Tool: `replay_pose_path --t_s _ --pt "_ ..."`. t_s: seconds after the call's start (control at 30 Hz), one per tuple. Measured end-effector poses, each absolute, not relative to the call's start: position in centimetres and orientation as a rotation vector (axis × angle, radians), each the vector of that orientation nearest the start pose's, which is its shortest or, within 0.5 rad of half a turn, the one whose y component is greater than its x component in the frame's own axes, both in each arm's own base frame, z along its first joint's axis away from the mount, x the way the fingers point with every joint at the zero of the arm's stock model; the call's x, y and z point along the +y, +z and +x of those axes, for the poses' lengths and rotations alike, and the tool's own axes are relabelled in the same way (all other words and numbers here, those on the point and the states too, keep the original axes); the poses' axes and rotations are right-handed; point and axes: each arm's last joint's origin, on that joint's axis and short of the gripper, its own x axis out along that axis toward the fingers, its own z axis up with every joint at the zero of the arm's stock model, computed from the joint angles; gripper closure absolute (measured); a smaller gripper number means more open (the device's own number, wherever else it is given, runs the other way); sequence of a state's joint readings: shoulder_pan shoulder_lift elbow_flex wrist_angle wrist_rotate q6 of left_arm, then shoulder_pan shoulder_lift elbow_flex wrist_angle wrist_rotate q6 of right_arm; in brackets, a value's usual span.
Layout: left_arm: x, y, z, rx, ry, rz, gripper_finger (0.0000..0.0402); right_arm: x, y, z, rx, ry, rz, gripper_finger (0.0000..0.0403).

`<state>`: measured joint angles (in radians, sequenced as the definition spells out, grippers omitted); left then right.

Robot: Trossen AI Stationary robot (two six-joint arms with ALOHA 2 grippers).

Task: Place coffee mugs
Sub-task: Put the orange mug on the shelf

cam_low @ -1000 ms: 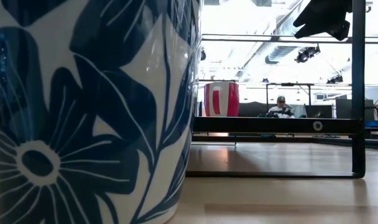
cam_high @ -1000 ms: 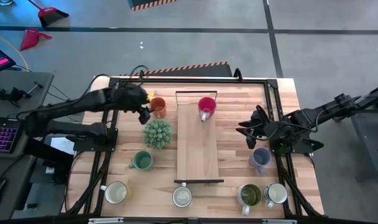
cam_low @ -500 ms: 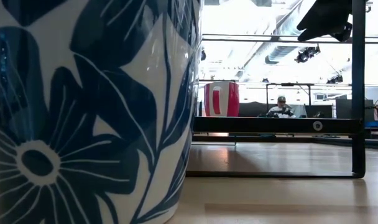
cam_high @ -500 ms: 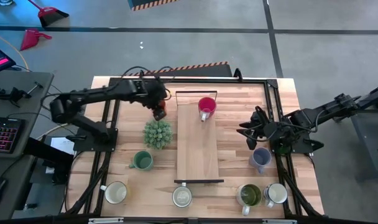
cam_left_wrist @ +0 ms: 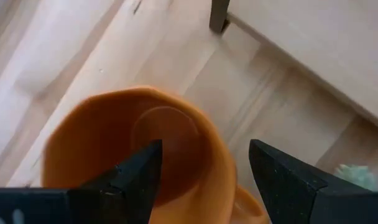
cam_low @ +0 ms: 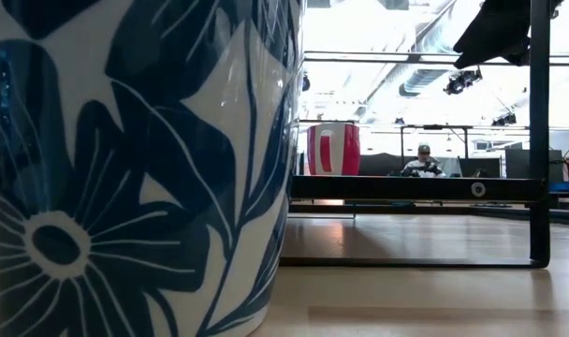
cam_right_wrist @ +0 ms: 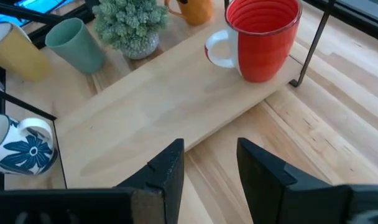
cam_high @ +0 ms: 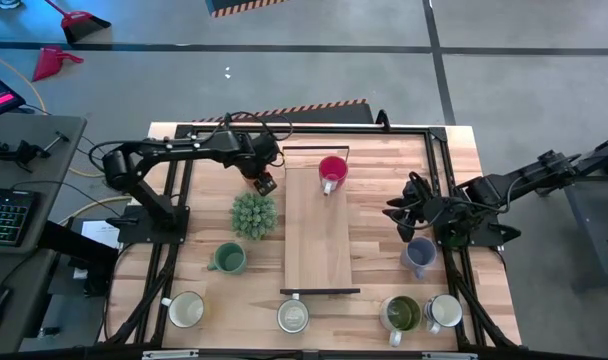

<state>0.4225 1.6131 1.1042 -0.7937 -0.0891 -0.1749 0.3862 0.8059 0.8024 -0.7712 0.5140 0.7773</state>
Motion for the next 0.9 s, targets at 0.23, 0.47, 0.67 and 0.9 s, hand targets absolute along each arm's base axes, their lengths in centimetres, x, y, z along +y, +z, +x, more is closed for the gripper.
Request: replay_pose_path --t_s 0.23,0.47,0.67,0.9 --pt "12.7 19.9 27.7 1.279 0.536 -0.343 0.0172 4.3 28.8 14.3 0.606 -0.376 0.406 0.0276" --pt "13.1 20.1 28.4 1.208 0.495 -0.261 0.0172 4.4 28.7 14.3 0.628 -0.348 0.422 0.0276" --pt "13.1 20.1 28.4 1.209 0.49 -0.273 0.0172 4.4 28.7 14.3 0.64 -0.33 0.436 0.0276" --pt "13.0 20.1 28.3 1.22 0.487 -0.272 0.0176 4.5 28.7 14.3 0.639 -0.33 0.437 0.0276"
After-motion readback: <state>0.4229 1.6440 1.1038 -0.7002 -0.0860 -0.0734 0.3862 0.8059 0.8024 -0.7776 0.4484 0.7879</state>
